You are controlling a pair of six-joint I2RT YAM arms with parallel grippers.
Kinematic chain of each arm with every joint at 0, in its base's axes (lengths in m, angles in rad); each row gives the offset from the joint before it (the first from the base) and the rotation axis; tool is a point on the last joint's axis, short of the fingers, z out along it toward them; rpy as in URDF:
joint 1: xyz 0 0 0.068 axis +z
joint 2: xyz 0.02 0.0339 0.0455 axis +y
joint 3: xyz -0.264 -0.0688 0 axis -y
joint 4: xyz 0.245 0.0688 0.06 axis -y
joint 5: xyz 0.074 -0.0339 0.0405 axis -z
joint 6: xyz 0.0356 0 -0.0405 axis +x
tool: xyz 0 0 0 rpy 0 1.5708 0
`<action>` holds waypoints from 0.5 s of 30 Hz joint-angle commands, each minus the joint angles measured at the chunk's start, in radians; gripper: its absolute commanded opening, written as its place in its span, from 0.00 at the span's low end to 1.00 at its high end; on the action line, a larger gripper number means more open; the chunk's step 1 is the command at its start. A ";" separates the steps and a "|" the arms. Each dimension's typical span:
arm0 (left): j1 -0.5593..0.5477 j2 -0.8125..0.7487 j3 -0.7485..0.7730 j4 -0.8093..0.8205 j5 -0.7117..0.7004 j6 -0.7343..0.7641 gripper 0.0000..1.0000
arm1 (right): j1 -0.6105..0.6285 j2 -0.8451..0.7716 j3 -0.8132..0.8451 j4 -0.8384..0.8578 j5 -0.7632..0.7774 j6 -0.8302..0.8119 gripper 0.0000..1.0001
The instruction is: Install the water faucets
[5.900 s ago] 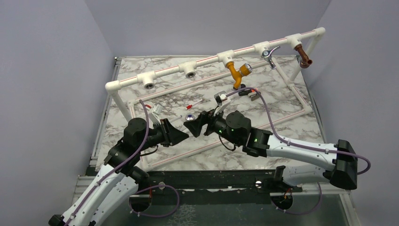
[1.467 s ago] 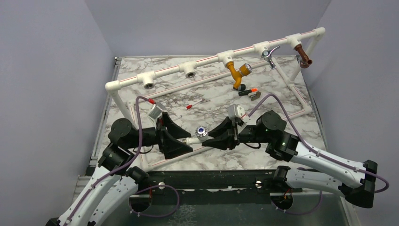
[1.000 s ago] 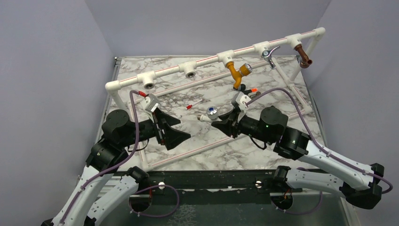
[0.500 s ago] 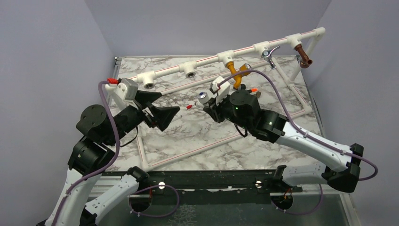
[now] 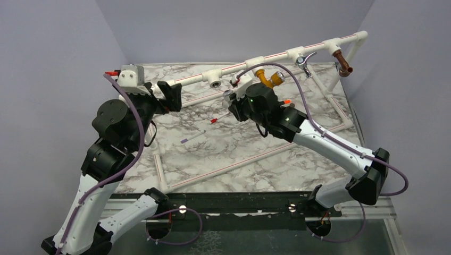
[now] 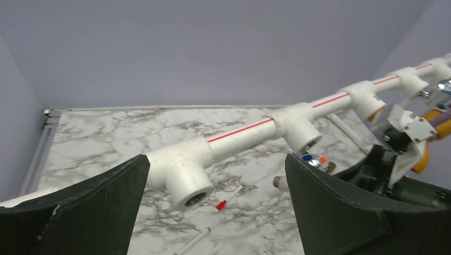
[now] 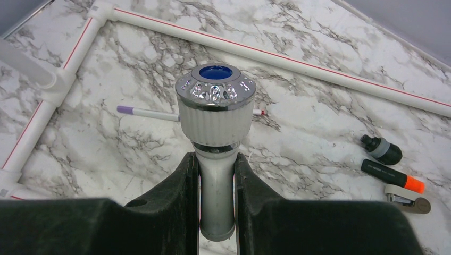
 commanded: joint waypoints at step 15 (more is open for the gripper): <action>0.016 0.253 0.066 0.225 -0.495 0.269 0.99 | -0.118 0.025 0.014 0.041 0.042 0.026 0.01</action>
